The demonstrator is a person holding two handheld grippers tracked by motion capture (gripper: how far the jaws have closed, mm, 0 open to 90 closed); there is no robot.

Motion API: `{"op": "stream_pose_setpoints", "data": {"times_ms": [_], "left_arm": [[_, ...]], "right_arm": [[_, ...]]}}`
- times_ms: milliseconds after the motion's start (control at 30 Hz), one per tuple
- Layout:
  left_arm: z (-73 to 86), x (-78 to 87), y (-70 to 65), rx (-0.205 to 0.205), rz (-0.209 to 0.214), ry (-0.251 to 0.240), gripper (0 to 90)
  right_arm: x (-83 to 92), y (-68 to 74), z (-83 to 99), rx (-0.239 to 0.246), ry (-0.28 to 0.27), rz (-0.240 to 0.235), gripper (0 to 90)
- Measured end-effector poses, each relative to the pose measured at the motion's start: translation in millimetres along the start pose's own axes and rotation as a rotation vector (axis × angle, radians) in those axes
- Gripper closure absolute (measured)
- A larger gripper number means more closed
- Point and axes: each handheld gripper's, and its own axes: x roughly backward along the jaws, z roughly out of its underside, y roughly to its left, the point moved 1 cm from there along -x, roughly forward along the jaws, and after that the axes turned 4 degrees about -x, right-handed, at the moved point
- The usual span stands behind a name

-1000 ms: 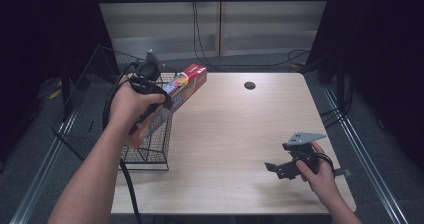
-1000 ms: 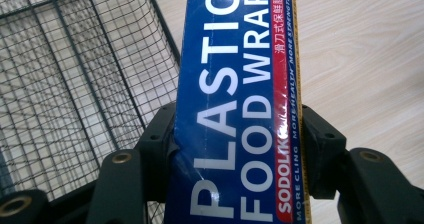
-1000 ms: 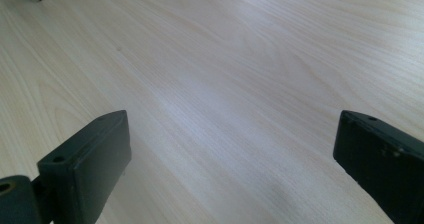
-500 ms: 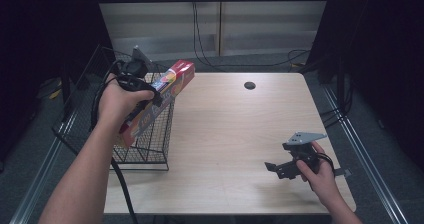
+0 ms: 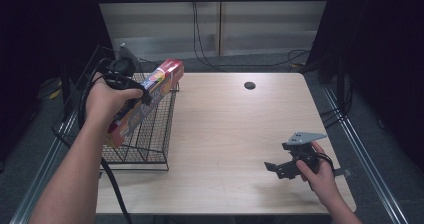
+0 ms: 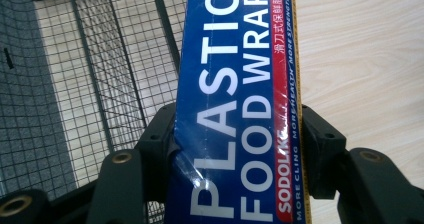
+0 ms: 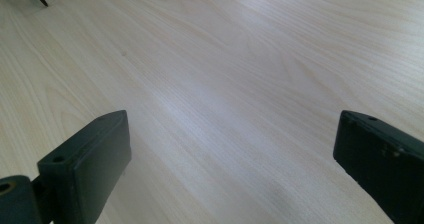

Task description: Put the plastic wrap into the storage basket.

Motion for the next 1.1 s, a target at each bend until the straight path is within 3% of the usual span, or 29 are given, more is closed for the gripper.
{"op": "stream_pose_setpoints", "data": {"times_ms": [1100], "left_arm": [[13.7, 16.0, 37.1, 0.145, -0.078, -0.018, 44.1]], "right_arm": [[-0.8, 1.3, 0.2, 0.007, 0.002, -0.008, 2.1]]}}
